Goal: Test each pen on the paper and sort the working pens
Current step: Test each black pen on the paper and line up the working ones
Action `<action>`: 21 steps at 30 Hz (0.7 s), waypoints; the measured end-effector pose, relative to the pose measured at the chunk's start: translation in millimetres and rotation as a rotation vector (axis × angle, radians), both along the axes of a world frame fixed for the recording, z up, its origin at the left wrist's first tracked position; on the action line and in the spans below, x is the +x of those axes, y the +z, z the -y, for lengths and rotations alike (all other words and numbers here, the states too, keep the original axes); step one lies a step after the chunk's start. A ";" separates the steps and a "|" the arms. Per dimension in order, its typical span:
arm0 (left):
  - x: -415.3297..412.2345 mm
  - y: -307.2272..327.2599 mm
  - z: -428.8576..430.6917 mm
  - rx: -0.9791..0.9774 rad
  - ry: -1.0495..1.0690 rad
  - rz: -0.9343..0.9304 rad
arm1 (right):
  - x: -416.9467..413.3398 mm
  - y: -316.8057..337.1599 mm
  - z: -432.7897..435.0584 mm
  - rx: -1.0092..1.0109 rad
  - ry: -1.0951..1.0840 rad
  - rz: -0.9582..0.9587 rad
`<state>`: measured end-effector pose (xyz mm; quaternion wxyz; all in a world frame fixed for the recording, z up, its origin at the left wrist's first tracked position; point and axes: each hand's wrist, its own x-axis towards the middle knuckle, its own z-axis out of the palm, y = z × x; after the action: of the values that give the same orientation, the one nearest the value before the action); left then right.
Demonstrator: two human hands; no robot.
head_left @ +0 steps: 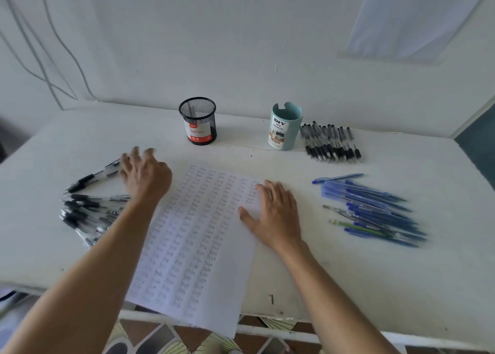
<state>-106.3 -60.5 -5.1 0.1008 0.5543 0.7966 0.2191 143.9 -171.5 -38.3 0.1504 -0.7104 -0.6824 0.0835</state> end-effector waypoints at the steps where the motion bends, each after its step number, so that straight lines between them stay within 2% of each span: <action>1: -8.3 -2.4 -4.3 -0.069 0.045 -0.026 | 0.2 0.1 0.1 -0.001 -0.003 -0.003; 4: -25.5 -5.8 -12.6 -0.248 0.104 -0.065 | 0.3 0.2 0.1 0.009 -0.008 -0.006; 6: -29.6 -3.6 -14.3 -0.273 0.101 -0.083 | 0.5 0.7 0.3 0.006 -0.011 -0.011; 11: -24.4 -4.3 -5.0 -0.136 0.039 -0.197 | 0.9 1.4 -0.1 -0.013 -0.004 -0.013; 21: -7.1 -12.9 19.4 0.144 -0.057 -0.266 | 0.3 1.2 0.1 -0.005 -0.020 -0.036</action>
<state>-113.5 -79.9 -17.9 -0.0394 0.6065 0.7692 0.1976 144.2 -171.6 -37.1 0.1618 -0.7161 -0.6721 0.0962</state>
